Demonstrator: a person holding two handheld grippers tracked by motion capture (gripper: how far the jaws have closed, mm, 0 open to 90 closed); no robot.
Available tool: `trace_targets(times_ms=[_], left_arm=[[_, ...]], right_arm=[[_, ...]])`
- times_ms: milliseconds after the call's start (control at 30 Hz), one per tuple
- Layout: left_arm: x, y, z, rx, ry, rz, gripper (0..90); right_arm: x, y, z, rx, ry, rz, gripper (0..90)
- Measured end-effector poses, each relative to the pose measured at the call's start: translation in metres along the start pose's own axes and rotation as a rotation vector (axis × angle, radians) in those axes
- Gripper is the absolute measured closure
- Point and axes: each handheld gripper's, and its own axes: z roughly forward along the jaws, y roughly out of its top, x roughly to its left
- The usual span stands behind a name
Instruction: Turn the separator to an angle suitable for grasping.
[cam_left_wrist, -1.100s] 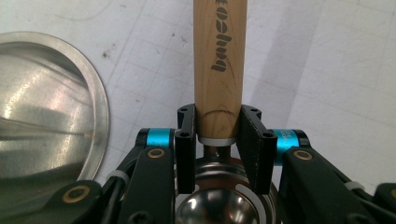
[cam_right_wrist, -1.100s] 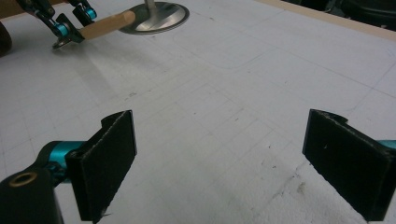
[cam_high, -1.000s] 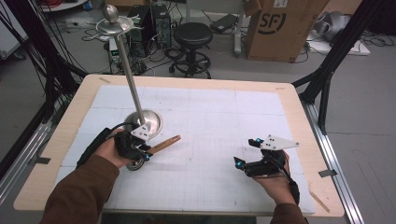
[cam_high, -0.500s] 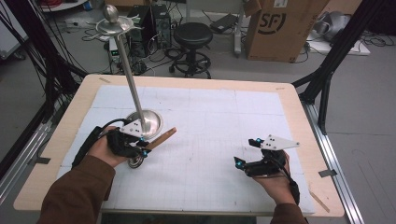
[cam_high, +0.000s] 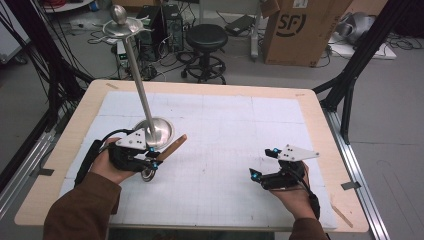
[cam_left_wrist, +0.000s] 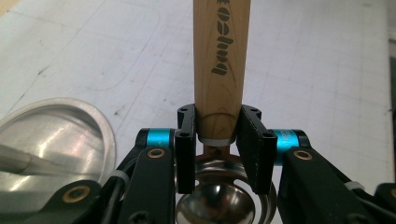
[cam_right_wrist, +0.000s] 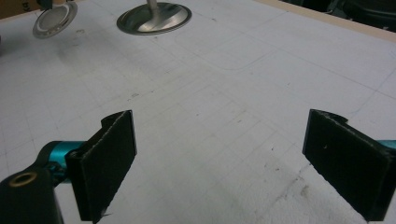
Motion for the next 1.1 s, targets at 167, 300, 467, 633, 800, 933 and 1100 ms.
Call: trace_targets(times_ms=[167, 300, 467, 633, 800, 933, 1100], left_arm=[[-0.005, 0.0, -0.001, -0.018, -0.004, 0.007, 69.4], [-0.006, 0.001, 0.002, -0.026, -0.017, 0.008, 69.4], [-0.008, 0.002, 0.005, -0.033, -0.031, 0.009, 69.4], [-0.011, 0.003, 0.011, -0.065, -0.074, 0.01, 69.4], [-0.014, 0.005, 0.013, -0.093, -0.109, 0.008, 69.4], [-0.013, 0.005, 0.016, -0.11, -0.139, 0.009, 69.4], [-0.013, 0.004, 0.016, -0.149, -0.167, -0.005, 69.4]], right_arm=[[0.003, 0.002, 0.001, -0.001, 0.008, -0.013, 8.7], [0.004, 0.004, 0.001, -0.006, 0.012, -0.016, 8.6], [0.005, 0.006, 0.001, -0.015, 0.017, -0.021, 8.6], [0.008, 0.01, 0.0, -0.039, 0.032, -0.02, 8.6], [0.016, 0.019, 0.0, -0.072, 0.066, -0.031, 8.7], [0.022, 0.026, 0.002, -0.094, 0.092, -0.042, 8.7], [0.029, 0.032, 0.01, -0.105, 0.128, -0.046, 8.7]])
